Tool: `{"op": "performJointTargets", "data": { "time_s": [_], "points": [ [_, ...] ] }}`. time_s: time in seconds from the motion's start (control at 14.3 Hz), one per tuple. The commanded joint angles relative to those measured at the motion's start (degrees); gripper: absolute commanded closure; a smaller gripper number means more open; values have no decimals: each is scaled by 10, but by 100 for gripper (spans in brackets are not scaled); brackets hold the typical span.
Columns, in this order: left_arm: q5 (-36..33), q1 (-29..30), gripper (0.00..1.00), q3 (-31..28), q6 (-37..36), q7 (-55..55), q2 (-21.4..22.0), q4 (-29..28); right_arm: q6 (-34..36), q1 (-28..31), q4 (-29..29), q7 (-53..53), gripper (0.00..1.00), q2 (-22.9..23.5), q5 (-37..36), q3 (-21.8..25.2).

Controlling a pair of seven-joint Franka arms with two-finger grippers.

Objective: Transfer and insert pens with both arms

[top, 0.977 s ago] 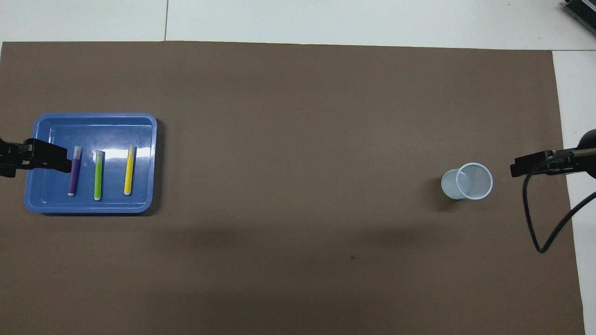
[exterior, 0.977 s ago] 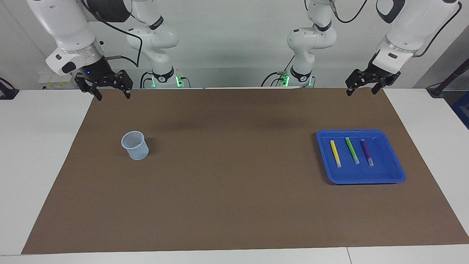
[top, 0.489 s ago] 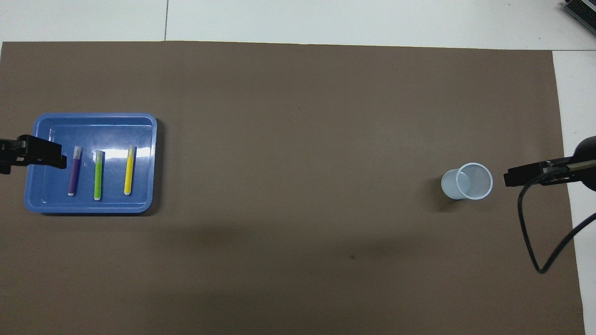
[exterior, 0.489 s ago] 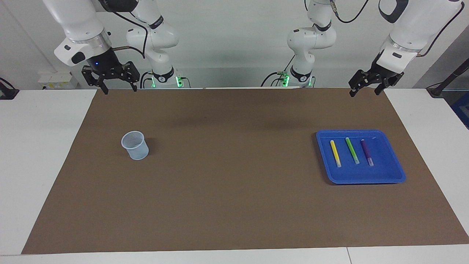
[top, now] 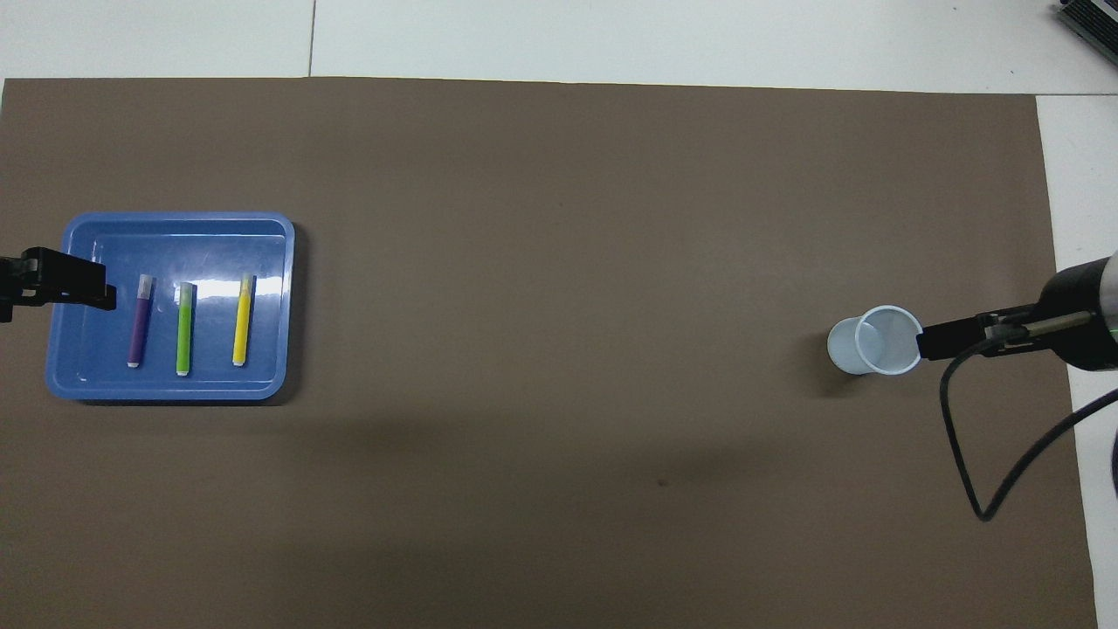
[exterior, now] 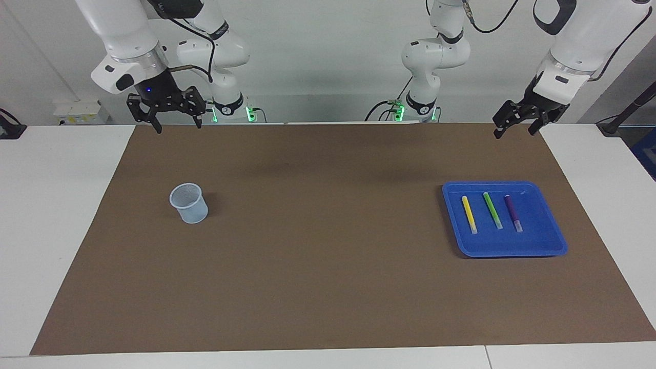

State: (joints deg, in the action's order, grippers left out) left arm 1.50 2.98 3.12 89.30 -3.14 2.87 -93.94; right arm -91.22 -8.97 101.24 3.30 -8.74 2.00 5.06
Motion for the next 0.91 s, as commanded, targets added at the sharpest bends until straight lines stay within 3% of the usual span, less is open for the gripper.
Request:
{"op": "performJointTargets", "data": {
  "time_s": [0.0,0.35,0.63,0.84],
  "points": [
    [4,8,0,3,28,11,6,-36,-19,-18,55,15,0,-32,13,3],
    [5,6,0,3,89,14,-8,-91,-19,-70,61,75,0,-34,13,3],
    [6,4,0,3,136,19,-47,-99,-19,-70,61,71,0,-34,17,4],
    [7,5,6,3,191,27,-65,-129,-28,-61,59,70,0,-32,17,7]
  ]
}}
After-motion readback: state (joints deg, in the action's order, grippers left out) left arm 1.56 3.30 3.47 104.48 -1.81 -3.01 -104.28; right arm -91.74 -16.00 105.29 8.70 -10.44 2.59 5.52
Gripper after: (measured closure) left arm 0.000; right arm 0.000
